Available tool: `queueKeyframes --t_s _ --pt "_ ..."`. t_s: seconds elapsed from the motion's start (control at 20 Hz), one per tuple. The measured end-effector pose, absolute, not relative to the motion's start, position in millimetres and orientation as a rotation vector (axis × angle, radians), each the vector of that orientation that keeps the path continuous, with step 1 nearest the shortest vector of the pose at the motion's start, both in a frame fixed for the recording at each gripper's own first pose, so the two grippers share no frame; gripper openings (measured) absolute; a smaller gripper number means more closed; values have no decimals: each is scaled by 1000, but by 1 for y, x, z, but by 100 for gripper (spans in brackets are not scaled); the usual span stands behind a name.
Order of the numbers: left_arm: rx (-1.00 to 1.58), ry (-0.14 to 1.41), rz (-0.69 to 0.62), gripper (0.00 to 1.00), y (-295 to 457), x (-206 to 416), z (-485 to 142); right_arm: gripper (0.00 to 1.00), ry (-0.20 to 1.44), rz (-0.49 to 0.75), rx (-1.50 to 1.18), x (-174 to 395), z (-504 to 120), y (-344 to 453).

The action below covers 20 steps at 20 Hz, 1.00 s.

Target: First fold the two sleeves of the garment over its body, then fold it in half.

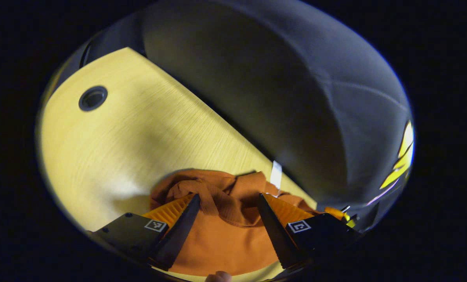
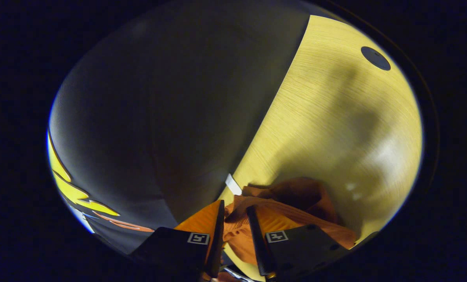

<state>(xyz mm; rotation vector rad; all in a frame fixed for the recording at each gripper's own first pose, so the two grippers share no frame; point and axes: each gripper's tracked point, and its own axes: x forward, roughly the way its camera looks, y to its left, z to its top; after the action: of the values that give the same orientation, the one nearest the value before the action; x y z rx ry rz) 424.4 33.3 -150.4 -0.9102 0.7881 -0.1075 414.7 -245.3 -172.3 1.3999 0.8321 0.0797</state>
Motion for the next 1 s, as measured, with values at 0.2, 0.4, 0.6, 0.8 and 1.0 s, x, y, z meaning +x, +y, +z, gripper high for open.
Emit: queueKeyframes --t_s 0.2,0.4,0.6,0.8,1.0 --pt "-1048 617 -125 96 42 430 -109 79 752 75 1437 427 -157 -246" --pt "-946 629 -70 97 57 422 -105 79 776 55 1353 416 -157 -231" --pt "-844 618 -28 98 66 405 -82 93 813 48 1215 391 -144 -231" --pt "-729 517 -43 99 60 365 -24 93 808 28 813 344 -128 -232" --pt "-509 435 29 99 71 305 16 95 686 22 461 296 -83 -232"
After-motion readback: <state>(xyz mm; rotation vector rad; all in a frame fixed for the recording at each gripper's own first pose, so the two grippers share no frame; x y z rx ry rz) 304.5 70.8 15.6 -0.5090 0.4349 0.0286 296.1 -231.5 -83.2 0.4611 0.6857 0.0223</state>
